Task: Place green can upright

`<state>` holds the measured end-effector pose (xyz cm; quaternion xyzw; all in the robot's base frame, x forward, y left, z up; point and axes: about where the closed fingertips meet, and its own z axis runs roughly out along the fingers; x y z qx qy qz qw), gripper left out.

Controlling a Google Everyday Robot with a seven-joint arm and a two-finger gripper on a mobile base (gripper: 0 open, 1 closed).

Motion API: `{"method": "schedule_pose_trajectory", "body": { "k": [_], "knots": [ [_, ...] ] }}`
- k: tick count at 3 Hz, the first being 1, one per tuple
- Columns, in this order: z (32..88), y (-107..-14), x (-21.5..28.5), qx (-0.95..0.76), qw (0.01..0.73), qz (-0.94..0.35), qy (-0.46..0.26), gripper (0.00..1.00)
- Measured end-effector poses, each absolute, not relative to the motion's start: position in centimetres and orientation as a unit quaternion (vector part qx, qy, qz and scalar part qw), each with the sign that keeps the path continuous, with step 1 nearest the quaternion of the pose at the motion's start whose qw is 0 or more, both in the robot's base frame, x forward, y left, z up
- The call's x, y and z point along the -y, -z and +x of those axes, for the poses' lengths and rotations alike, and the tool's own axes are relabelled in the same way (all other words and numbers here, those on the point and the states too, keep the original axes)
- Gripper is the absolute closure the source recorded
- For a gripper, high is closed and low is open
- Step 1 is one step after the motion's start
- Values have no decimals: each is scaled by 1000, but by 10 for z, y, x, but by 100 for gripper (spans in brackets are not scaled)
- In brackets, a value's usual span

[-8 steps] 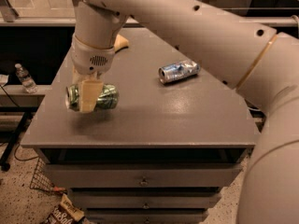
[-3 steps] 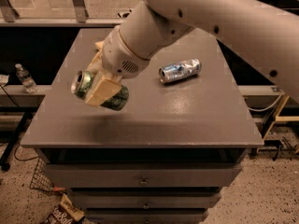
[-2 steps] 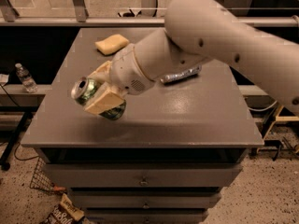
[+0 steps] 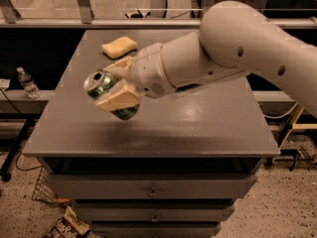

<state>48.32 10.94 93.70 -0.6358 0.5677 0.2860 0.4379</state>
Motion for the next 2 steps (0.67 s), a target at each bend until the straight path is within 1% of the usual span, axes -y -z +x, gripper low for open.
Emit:
{"method": "schedule_pose_trajectory", "body": {
  "k": [1,2],
  "knots": [
    [483,-932,-113,-560,473,-602,-317,100],
    [485,-939,-112,-548,525,-543,-359,100]
  ]
}}
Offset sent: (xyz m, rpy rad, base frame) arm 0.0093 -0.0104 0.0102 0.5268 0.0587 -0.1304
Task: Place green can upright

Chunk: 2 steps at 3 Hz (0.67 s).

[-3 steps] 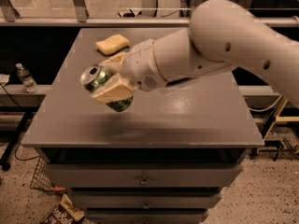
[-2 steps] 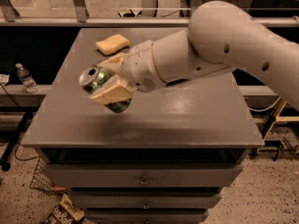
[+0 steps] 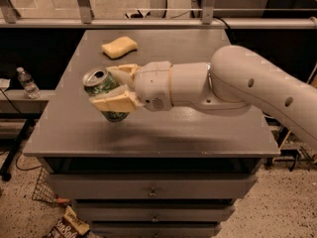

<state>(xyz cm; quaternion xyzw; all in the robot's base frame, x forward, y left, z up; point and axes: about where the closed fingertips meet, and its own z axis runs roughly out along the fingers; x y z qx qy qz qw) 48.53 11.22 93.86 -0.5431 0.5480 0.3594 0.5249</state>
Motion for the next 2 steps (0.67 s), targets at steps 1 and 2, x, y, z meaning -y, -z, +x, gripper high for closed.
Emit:
{"method": "schedule_pose_trajectory", "body": {
  "k": [1,2],
  "knots": [
    [489,-943,-107,-541,558,-493,-390,100],
    [493,-936,-104,-564,565,-464,-385,100]
  ]
}}
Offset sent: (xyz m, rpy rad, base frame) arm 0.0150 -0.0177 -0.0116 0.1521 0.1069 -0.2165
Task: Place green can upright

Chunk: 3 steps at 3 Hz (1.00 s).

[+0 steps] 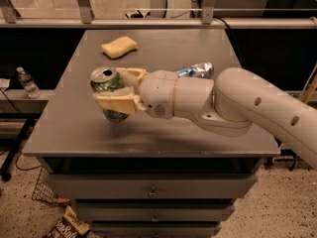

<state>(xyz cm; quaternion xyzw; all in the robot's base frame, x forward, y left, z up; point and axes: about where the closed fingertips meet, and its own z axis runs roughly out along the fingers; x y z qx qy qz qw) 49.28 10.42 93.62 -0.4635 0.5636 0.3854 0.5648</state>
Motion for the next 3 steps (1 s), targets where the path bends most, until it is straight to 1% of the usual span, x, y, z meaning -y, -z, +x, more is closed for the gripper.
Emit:
{"method": "schedule_pose_trajectory", "body": {
  "k": [2,3],
  "knots": [
    [502,-917,-107,-585,579,-429,-372,100],
    [506,-911,-107,-578,599,-416,-366,100]
  ]
}}
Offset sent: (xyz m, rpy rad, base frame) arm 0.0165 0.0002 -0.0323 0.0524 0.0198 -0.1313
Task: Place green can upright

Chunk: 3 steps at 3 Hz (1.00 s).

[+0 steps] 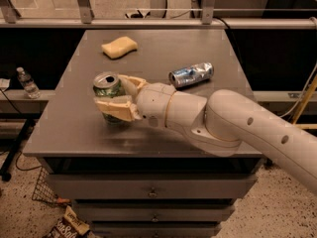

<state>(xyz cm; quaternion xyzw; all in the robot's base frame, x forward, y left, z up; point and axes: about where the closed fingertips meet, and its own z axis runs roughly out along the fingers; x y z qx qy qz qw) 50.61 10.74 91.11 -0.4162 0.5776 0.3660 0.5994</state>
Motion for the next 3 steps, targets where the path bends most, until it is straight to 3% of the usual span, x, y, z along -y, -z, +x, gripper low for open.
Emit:
{"method": "schedule_pose_trajectory", "body": {
  "k": [2,3],
  "knots": [
    [513,-903,-115,-577,615,-416,-340,100],
    [512,-904,-116,-576,615,-417,-342,81]
  ]
}}
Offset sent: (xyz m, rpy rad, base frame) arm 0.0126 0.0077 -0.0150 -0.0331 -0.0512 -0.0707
